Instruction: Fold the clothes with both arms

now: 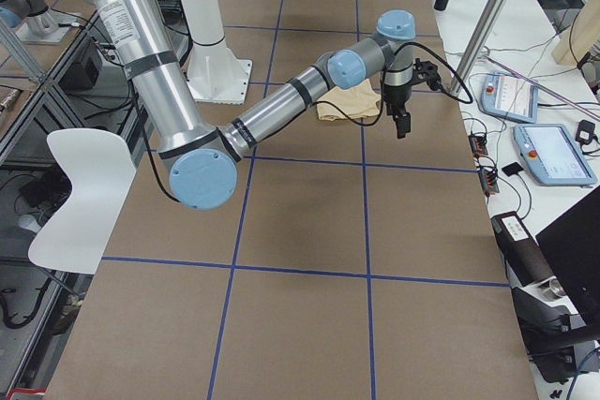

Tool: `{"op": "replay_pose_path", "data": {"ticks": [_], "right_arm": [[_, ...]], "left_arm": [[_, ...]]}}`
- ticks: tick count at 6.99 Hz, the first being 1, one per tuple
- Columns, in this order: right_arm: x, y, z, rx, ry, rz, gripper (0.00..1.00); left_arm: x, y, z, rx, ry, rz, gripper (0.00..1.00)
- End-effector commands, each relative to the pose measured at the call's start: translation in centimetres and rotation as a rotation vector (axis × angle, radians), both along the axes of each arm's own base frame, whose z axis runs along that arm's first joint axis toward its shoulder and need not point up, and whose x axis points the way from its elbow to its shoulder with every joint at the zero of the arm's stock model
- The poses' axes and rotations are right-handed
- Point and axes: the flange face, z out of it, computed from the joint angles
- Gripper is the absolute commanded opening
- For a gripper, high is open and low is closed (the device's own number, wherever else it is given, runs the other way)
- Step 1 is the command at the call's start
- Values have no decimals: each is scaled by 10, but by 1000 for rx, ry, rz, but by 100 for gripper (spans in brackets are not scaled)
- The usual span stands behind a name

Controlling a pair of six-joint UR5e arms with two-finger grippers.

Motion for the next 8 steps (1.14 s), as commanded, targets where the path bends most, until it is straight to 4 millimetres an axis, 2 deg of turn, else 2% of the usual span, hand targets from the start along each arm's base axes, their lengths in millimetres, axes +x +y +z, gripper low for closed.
{"op": "replay_pose_path", "data": {"ticks": [1, 2, 3, 4, 5, 6, 7, 8], "right_arm": [[52, 3, 75, -48, 43, -27, 100], [72, 7, 102, -95, 48, 2, 100], [88, 6, 118, -131, 48, 25, 100], [95, 16, 143, -184, 13, 27, 100], [103, 21, 159, -232, -52, 27, 100], [110, 41, 186, -278, -66, 35, 100], [121, 73, 230, -352, -38, 56, 100], [122, 81, 246, -375, -36, 51, 100]], "left_arm": [[-114, -35, 68, 23, -121, 75, 100], [-170, -51, 123, 40, -189, 162, 100], [-196, -61, 155, 30, -231, 184, 100], [-209, -58, 164, 7, -234, 171, 100], [-213, -49, 179, -46, -207, 183, 100], [-214, -34, 209, -124, -222, 206, 100], [-216, -18, 232, -106, -274, 297, 100], [-217, -11, 251, -199, -290, 368, 100]]}}
